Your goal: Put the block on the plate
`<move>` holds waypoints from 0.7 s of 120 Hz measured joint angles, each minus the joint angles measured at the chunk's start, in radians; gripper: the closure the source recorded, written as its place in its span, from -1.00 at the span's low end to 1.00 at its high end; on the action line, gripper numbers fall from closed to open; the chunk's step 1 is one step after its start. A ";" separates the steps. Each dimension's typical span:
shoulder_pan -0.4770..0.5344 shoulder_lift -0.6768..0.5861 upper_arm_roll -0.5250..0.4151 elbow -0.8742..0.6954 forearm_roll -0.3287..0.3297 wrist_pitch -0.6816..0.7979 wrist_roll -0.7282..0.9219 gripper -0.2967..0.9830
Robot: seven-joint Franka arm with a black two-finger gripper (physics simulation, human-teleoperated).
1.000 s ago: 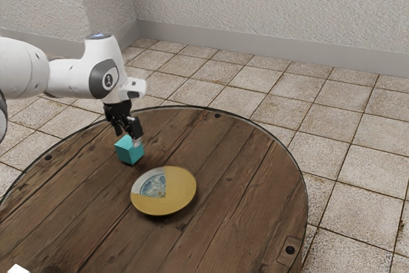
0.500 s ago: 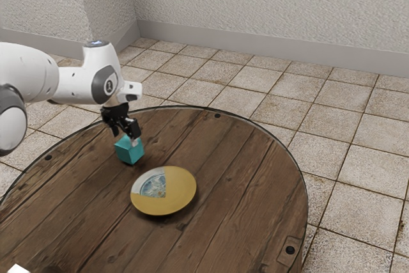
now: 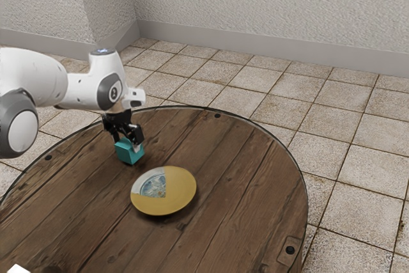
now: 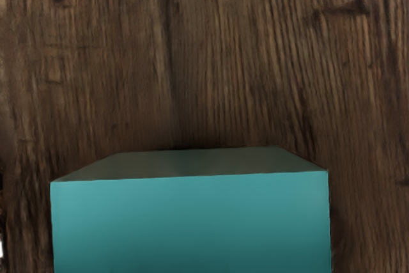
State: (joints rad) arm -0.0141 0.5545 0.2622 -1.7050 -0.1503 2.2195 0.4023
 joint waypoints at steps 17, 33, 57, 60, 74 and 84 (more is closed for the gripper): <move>0.000 0.010 -0.001 0.002 0.005 0.004 -0.024 -0.33; 0.000 0.014 -0.001 0.009 0.007 0.007 -0.042 -0.14; 0.000 0.014 -0.002 0.010 0.012 0.009 -0.066 -0.09; 0.000 0.013 -0.002 0.010 0.014 0.009 -0.068 -0.07; -0.001 0.007 -0.002 0.022 0.031 0.006 -0.082 -0.03; -0.001 -0.028 -0.012 0.017 0.041 0.000 -0.091 0.01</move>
State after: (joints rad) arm -0.0156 0.5264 0.2502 -1.6878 -0.1094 2.2200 0.3113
